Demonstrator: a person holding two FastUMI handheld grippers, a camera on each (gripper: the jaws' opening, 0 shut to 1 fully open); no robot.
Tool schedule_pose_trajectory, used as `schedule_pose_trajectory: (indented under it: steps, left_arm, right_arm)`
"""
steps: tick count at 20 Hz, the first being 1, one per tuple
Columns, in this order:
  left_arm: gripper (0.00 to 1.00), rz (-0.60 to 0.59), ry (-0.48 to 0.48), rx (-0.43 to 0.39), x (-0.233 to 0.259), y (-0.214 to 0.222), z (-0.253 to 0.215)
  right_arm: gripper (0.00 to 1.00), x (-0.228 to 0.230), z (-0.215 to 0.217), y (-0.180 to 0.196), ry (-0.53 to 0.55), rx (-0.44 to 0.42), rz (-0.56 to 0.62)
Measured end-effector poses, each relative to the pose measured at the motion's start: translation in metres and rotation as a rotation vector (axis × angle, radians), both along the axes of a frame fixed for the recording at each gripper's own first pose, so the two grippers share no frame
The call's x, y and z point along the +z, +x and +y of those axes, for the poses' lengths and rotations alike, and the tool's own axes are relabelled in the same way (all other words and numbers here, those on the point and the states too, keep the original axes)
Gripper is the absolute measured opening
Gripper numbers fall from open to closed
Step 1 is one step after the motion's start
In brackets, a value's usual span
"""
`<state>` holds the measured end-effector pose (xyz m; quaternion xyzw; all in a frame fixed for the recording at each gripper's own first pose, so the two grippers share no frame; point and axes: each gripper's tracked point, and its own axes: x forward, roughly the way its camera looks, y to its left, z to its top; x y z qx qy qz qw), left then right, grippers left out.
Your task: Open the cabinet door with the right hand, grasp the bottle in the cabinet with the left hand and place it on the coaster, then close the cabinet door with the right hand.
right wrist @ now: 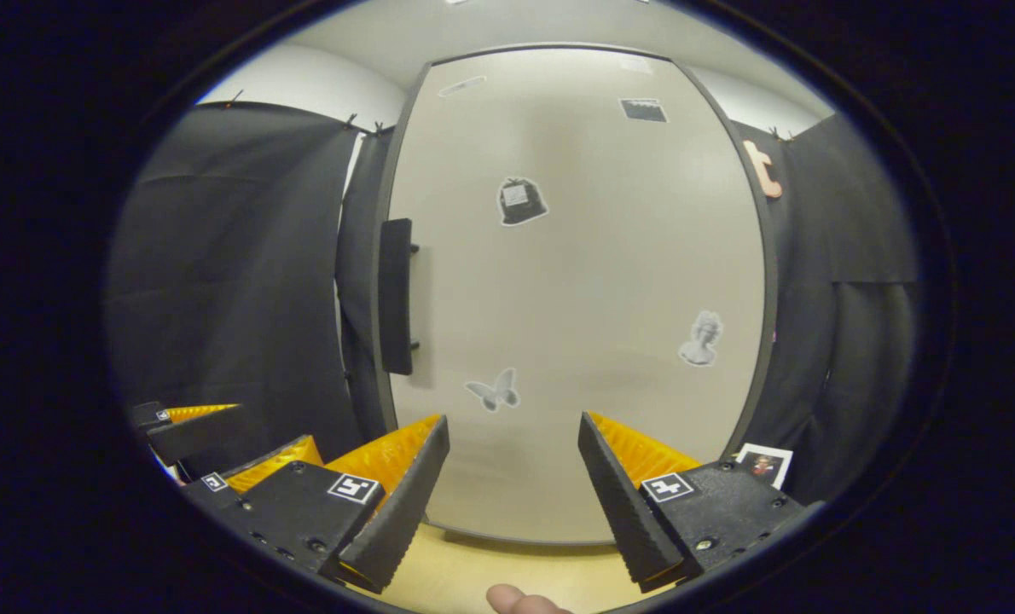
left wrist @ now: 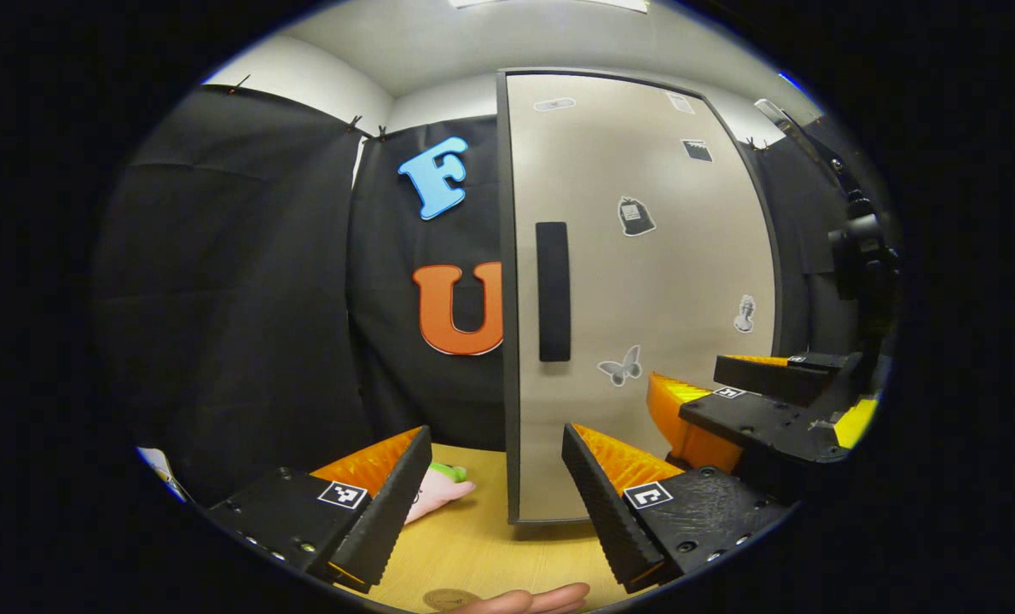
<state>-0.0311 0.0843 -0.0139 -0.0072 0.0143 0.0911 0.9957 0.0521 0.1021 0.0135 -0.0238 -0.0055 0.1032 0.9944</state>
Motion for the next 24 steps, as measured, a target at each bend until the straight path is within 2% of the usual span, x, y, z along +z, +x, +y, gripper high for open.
schedule_pose_trajectory:
  steps: [7,12,16,17,18,19,20,21,22,24]
  left_arm:
    - [0.93,0.033,-0.001,0.095,-0.017,-0.023,0.040]
    - [0.93,0.059,-0.016,0.187,-0.028,-0.042,0.072]
    - [0.94,0.069,-0.036,0.244,-0.034,-0.052,0.090]
    - [0.94,0.074,-0.041,0.253,-0.037,-0.052,0.093]
    - [0.93,0.081,-0.047,0.260,-0.040,-0.054,0.095]
    - [0.94,0.088,-0.053,0.264,-0.043,-0.054,0.096]
    - [0.94,0.096,-0.056,0.266,-0.049,-0.056,0.097]
    - [0.94,0.104,-0.058,0.266,-0.052,-0.055,0.097]
    - [0.94,0.108,-0.059,0.264,-0.053,-0.054,0.097]
    - [0.94,0.113,-0.061,0.259,-0.052,-0.055,0.095]
  right_arm:
    - [0.97,0.037,0.060,0.020,-0.005,0.149,-0.089]
    - [0.95,0.057,0.091,0.040,-0.030,0.213,-0.130]
    - [0.97,0.061,0.107,0.056,-0.032,0.226,-0.089]
    - [0.93,0.061,0.111,0.057,-0.037,0.231,-0.079]
    - [0.83,0.064,0.112,0.057,-0.055,0.230,-0.086]
    - [0.81,0.068,0.109,0.059,-0.076,0.206,-0.112]
    - [0.70,0.074,0.104,0.061,-0.087,0.175,-0.145]
    - [0.59,0.077,0.106,0.061,-0.077,0.184,-0.156]
    - [0.38,0.073,0.107,0.063,-0.073,0.189,-0.141]
    - [0.36,0.073,0.108,0.062,-0.055,0.220,-0.115]
